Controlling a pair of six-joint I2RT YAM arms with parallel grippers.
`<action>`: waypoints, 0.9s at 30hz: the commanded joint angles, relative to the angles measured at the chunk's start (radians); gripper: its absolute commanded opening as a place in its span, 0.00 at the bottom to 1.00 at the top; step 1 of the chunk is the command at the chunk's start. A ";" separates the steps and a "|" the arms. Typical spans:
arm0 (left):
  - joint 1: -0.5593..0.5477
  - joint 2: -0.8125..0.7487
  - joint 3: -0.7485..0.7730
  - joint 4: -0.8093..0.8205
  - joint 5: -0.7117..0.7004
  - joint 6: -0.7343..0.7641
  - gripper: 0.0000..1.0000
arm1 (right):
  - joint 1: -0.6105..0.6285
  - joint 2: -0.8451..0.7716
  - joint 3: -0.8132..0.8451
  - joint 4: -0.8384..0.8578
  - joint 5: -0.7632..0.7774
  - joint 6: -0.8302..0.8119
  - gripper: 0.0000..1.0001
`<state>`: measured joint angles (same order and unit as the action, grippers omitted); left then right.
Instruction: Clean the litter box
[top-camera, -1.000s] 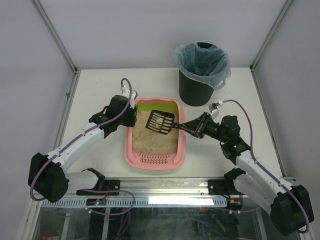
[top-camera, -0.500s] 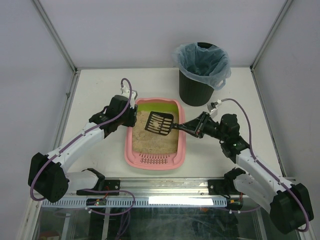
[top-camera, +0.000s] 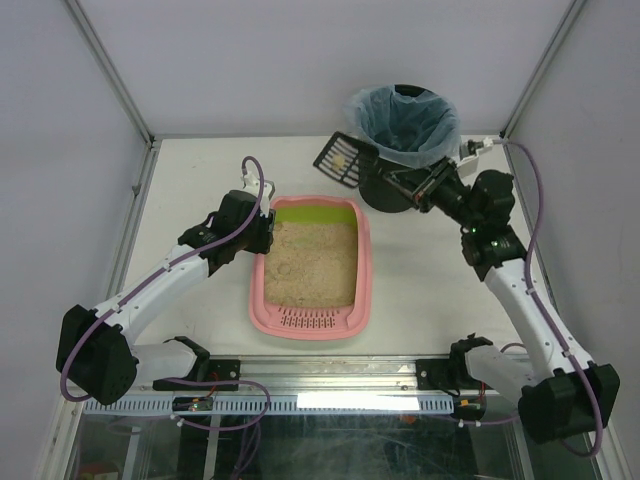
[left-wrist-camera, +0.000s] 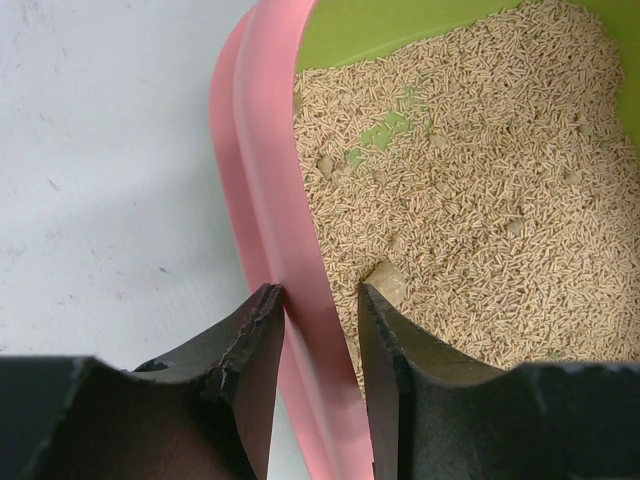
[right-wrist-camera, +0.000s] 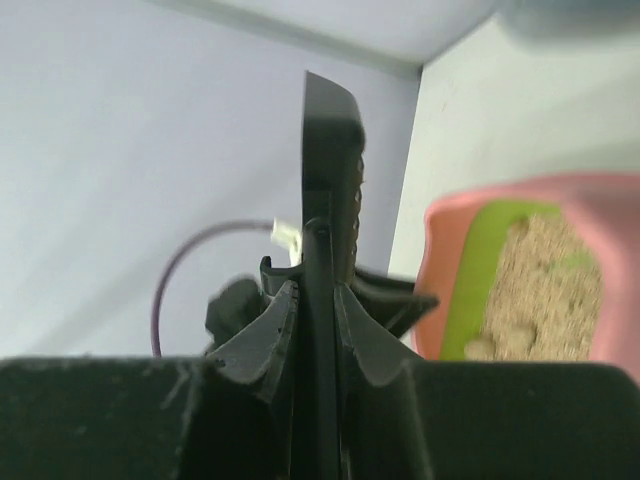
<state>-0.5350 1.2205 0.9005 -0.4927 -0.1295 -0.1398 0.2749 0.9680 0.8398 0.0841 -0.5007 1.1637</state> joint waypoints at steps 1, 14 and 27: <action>-0.011 -0.012 0.007 0.034 0.065 0.000 0.35 | -0.121 0.093 0.193 -0.030 0.006 -0.017 0.00; -0.012 -0.032 0.003 0.034 0.084 0.001 0.35 | -0.268 0.287 0.444 -0.160 0.303 -0.483 0.00; -0.011 -0.020 0.005 0.034 0.093 0.004 0.35 | -0.252 0.306 0.352 0.132 0.238 -0.934 0.00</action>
<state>-0.5350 1.2175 0.9005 -0.4938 -0.1242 -0.1394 0.0105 1.3338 1.2530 -0.0422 -0.2588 0.4156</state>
